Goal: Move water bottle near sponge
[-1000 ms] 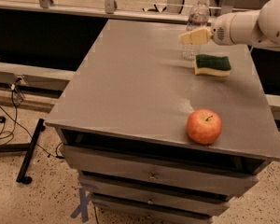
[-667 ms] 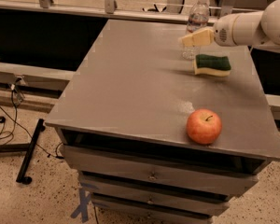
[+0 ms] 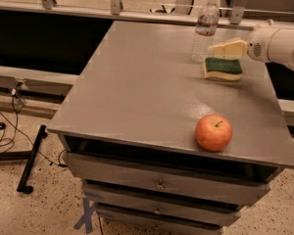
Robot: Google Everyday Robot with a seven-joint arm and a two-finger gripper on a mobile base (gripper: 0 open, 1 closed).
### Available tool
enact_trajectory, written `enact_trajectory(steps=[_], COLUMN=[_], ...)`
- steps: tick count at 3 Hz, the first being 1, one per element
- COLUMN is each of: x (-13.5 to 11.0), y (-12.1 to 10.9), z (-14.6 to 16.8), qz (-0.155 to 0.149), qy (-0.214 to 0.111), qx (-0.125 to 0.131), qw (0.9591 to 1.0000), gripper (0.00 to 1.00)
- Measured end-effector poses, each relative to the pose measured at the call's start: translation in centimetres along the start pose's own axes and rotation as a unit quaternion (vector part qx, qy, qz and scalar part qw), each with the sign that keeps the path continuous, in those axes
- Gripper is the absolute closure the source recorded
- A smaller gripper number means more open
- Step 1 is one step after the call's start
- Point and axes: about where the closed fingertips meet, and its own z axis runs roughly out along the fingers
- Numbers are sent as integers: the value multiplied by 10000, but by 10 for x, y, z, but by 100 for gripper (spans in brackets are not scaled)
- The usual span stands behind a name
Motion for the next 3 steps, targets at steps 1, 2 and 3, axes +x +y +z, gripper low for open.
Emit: enact_trajectory(steps=[1, 2, 3], x=[1, -10, -8], y=[-37, -73, -80], z=[-54, -118, -131], qz=[-132, -299, -296], qy=[-505, -751, -754], qx=[596, 1268, 1388], qw=[9969, 9886, 9870], gripper=[0, 0, 0])
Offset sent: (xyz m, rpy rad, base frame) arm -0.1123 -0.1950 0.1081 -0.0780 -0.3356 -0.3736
